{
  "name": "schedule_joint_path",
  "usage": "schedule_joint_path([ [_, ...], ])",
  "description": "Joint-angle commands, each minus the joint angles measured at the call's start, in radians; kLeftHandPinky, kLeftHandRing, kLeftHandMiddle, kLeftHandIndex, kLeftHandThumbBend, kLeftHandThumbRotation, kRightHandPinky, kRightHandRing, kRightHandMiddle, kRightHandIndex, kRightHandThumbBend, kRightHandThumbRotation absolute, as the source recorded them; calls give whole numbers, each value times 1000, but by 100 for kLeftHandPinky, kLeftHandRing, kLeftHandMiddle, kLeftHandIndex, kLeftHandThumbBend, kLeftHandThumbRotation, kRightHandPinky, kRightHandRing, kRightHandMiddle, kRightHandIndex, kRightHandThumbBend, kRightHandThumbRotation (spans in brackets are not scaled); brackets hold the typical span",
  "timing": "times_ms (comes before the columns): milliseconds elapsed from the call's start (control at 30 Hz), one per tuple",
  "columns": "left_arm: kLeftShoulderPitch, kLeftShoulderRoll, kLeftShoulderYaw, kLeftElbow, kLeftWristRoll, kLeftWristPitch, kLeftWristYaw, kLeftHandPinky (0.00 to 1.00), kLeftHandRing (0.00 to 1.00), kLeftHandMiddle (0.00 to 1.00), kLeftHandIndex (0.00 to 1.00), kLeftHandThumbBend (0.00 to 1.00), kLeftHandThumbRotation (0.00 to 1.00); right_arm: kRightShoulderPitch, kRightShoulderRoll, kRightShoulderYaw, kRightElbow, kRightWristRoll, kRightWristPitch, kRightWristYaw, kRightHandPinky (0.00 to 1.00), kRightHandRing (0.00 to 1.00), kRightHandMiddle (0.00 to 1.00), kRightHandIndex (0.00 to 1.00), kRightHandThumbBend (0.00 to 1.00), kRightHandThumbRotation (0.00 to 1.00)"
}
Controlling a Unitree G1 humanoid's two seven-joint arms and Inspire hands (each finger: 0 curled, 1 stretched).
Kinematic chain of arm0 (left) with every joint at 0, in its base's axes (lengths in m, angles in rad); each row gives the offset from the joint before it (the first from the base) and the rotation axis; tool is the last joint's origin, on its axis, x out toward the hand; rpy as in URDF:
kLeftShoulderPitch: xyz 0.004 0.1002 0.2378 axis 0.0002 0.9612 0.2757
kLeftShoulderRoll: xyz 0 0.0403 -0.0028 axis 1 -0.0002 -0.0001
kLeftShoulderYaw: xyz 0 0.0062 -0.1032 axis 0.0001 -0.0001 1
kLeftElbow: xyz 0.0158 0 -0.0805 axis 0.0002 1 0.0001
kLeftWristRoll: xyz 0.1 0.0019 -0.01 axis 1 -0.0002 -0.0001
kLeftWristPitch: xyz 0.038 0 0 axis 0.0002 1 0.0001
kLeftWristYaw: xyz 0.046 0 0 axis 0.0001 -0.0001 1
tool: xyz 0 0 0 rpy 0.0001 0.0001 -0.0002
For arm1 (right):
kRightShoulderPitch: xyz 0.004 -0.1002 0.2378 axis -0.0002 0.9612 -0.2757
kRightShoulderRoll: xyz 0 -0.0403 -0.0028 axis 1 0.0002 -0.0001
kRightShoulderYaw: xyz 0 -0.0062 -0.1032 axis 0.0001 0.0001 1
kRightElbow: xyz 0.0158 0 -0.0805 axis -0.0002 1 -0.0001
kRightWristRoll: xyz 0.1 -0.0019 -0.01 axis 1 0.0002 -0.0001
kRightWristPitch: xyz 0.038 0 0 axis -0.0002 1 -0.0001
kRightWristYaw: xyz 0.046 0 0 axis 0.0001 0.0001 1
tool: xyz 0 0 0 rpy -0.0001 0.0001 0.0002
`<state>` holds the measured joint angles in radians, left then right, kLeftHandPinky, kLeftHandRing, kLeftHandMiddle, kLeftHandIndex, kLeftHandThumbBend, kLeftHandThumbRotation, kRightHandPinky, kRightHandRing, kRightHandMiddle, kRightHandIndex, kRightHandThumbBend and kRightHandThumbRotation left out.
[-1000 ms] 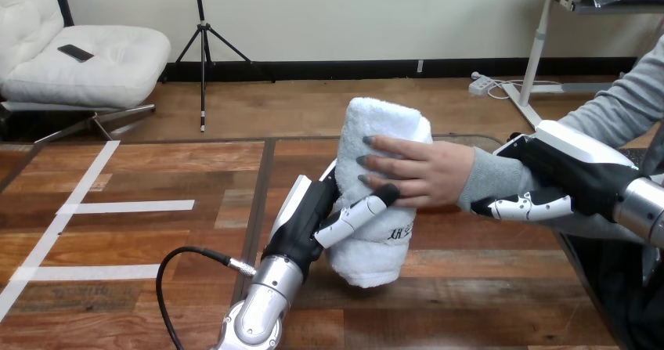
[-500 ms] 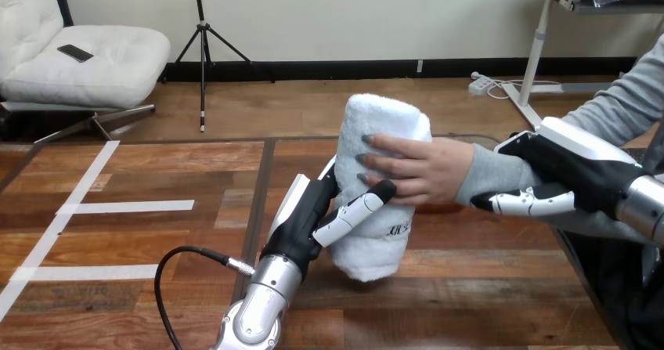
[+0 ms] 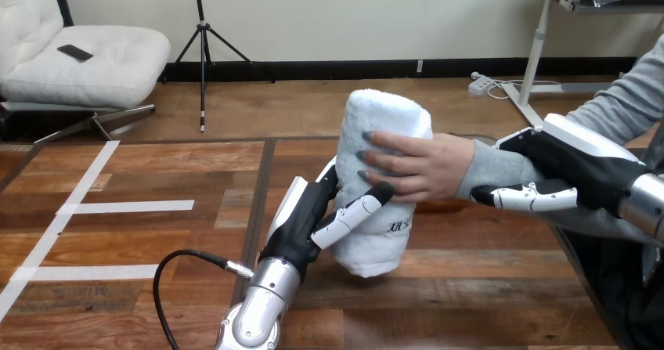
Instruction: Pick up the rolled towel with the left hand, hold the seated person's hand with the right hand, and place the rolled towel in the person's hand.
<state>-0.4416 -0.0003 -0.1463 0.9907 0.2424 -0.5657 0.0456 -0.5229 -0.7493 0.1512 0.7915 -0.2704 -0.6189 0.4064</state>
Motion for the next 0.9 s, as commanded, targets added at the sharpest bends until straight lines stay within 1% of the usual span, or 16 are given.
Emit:
schedule_joint_path([
  [0,-24,12,9,-60,-9,-11,8,94,98,96,95,100,86,-89,16,-26,-49,29,4,11,48,53,56,57,65,63],
  [133,-21,10,14,-65,-19,-13,1,94,98,97,95,100,86,-88,12,-25,-57,26,15,20,52,56,60,61,66,67],
  [233,-18,11,14,-70,-18,-11,2,95,98,97,95,100,86,-87,9,-23,-65,20,23,25,53,58,62,63,67,69],
  [333,-14,14,12,-77,-13,-11,8,94,98,97,95,100,87,-85,6,-22,-74,17,42,35,55,61,64,65,69,71],
  [400,-11,14,13,-82,-14,-9,6,94,98,97,96,100,89,-86,4,-20,-74,13,42,37,57,64,67,67,70,74],
  [633,-1,13,17,-95,-19,-12,7,94,98,97,96,100,91,-87,1,-18,-73,11,48,52,61,68,71,71,73,78],
  [867,13,17,15,-110,-8,-22,25,93,97,97,95,100,95,-82,-3,-17,-77,-3,48,45,64,72,74,74,75,82],
])
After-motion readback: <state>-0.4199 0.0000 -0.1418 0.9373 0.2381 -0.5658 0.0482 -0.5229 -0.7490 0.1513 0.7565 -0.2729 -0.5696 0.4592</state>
